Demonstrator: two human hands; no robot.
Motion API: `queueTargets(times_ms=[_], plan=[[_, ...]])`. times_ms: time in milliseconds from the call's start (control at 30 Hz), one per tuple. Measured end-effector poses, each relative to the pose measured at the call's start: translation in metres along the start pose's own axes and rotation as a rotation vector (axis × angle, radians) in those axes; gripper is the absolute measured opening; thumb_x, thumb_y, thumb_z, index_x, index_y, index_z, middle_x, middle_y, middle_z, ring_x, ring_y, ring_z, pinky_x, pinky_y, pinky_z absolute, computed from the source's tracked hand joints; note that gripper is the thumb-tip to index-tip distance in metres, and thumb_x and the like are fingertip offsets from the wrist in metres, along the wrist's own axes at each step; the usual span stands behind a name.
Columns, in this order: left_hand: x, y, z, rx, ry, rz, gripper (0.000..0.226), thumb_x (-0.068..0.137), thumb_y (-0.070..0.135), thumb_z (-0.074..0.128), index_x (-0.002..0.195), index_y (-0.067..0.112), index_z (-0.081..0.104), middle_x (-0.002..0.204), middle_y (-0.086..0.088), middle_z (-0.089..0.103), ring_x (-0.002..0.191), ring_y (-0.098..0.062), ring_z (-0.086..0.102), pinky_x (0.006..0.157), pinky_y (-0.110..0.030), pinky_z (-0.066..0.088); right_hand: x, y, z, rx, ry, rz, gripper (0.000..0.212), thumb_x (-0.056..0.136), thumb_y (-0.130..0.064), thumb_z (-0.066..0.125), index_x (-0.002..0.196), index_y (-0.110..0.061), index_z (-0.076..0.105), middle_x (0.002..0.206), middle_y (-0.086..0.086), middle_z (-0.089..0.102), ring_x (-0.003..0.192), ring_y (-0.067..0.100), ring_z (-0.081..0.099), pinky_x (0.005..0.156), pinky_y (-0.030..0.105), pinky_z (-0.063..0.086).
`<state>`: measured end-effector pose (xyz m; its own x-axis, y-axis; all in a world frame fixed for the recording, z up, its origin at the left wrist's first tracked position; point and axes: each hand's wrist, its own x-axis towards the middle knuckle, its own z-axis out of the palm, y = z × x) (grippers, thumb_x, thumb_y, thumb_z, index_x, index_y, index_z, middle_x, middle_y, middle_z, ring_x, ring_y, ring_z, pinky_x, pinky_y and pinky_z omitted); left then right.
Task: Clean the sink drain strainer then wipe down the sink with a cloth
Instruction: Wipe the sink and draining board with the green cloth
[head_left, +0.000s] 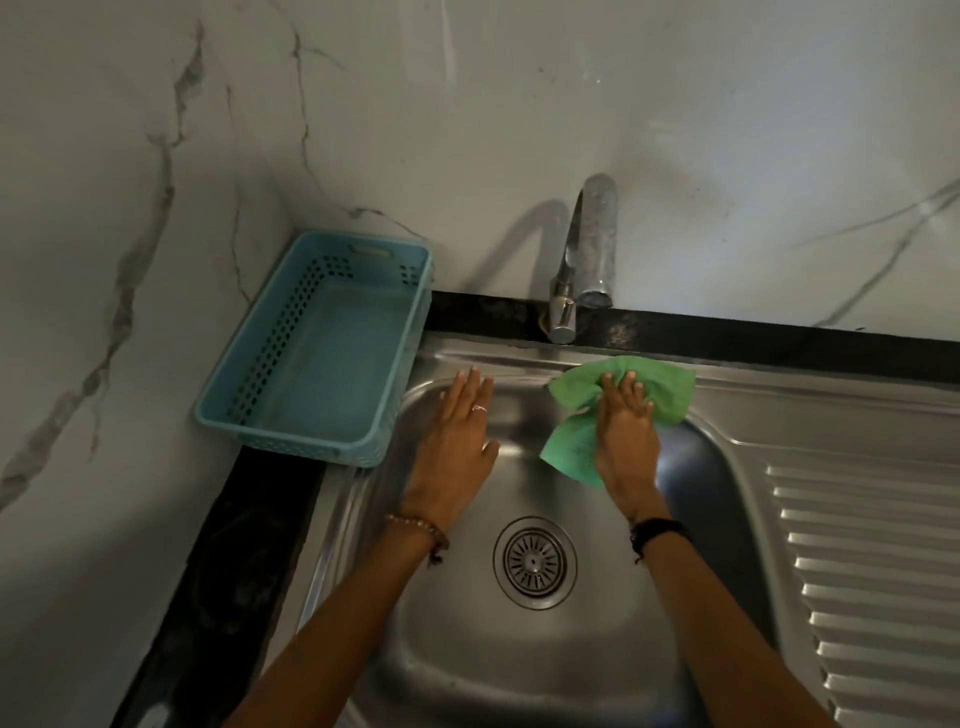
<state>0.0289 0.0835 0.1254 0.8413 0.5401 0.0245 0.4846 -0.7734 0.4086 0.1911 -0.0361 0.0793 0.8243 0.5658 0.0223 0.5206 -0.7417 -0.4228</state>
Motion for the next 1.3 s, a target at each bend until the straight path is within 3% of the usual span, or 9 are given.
queueTargets(times_ms=[200, 367, 533, 667, 800, 900, 967, 1200, 1300], plan=[[0.031, -0.031, 0.034, 0.024, -0.034, -0.104, 0.083, 0.087, 0.014, 0.051, 0.145, 0.006, -0.007, 0.157, -0.013, -0.009, 0.145, -0.023, -0.011, 0.115, -0.033, -0.011, -0.004, -0.061, 0.037, -0.059, -0.079, -0.263, 0.062, 0.097, -0.013, 0.044, 0.149, -0.017, 0.012, 0.158, 0.019, 0.001, 0.146, 0.034, -0.002, 0.113, 0.042, -0.014], [0.024, -0.060, 0.043, 0.046, 0.035, -0.138, 0.092, 0.077, 0.002, 0.051, 0.143, 0.008, -0.013, 0.157, -0.013, -0.009, 0.142, -0.019, -0.016, 0.114, -0.030, -0.014, 0.019, -0.108, 0.060, -0.204, -0.133, -0.523, 0.056, 0.099, -0.021, 0.033, 0.150, -0.020, 0.010, 0.160, 0.013, 0.002, 0.147, 0.030, -0.002, 0.114, 0.038, -0.015], [0.026, -0.054, 0.049, 0.169, 0.071, -0.141, 0.086, 0.083, 0.014, 0.051, 0.145, 0.006, -0.008, 0.157, -0.013, -0.005, 0.145, -0.022, -0.008, 0.114, -0.035, -0.013, 0.028, -0.081, 0.049, -0.278, -0.136, -0.587, 0.052, 0.097, -0.028, 0.036, 0.148, -0.024, 0.023, 0.159, 0.006, 0.014, 0.147, 0.024, 0.011, 0.118, 0.040, -0.005], [0.037, -0.043, 0.049, 0.149, -0.012, -0.043, 0.095, 0.078, 0.009, 0.057, 0.145, 0.012, -0.010, 0.158, -0.007, -0.008, 0.137, -0.015, -0.022, 0.112, -0.041, -0.015, 0.022, -0.040, 0.026, -0.255, -0.108, -0.461, 0.051, 0.096, -0.021, 0.044, 0.145, -0.024, 0.031, 0.157, 0.006, 0.021, 0.146, 0.027, 0.015, 0.119, 0.047, 0.004], [0.042, -0.042, 0.047, 0.092, -0.045, -0.081, 0.101, 0.077, 0.012, 0.063, 0.146, 0.015, -0.012, 0.158, -0.004, -0.011, 0.137, -0.010, -0.021, 0.113, -0.040, -0.013, 0.008, 0.029, -0.013, -0.276, -0.097, -0.165, 0.051, 0.099, -0.017, 0.038, 0.148, -0.023, 0.024, 0.159, 0.006, 0.007, 0.148, 0.024, 0.006, 0.121, 0.041, 0.009], [0.040, -0.043, 0.047, 0.091, -0.075, -0.092, 0.106, 0.075, 0.017, 0.067, 0.145, 0.014, -0.013, 0.157, -0.006, -0.013, 0.143, -0.015, -0.016, 0.111, -0.041, -0.015, 0.004, 0.071, -0.053, -0.182, -0.032, 0.105, 0.046, 0.099, -0.015, 0.037, 0.145, -0.017, 0.035, 0.158, 0.008, 0.016, 0.139, 0.031, 0.034, 0.108, 0.040, 0.035], [0.040, -0.041, 0.046, 0.095, -0.087, -0.095, 0.108, 0.074, 0.017, 0.067, 0.145, 0.014, -0.014, 0.157, -0.007, -0.014, 0.144, -0.018, -0.015, 0.110, -0.041, -0.017, 0.009, 0.073, -0.064, -0.169, -0.030, 0.205, 0.044, 0.098, -0.012, 0.036, 0.142, -0.011, 0.039, 0.158, 0.010, 0.020, 0.126, 0.038, 0.049, 0.100, 0.042, 0.042], [0.044, -0.041, 0.047, 0.087, -0.139, -0.113, 0.110, 0.074, 0.014, 0.066, 0.144, 0.015, -0.018, 0.156, -0.008, -0.020, 0.143, -0.019, -0.019, 0.109, -0.044, -0.018, 0.006, 0.012, -0.026, -0.311, -0.081, 0.141, 0.059, 0.093, 0.003, 0.039, 0.147, 0.000, 0.014, 0.158, 0.021, 0.005, 0.133, 0.036, 0.040, 0.105, 0.042, 0.039], [0.044, -0.036, 0.046, 0.103, -0.136, -0.155, 0.109, 0.075, 0.017, 0.067, 0.144, 0.014, -0.018, 0.155, -0.009, -0.021, 0.143, -0.021, -0.020, 0.111, -0.049, -0.015, 0.002, -0.014, -0.008, -0.281, -0.139, 0.021, 0.066, 0.094, -0.003, 0.042, 0.149, -0.004, 0.004, 0.159, 0.018, -0.003, 0.137, 0.033, 0.034, 0.106, 0.040, 0.040]])
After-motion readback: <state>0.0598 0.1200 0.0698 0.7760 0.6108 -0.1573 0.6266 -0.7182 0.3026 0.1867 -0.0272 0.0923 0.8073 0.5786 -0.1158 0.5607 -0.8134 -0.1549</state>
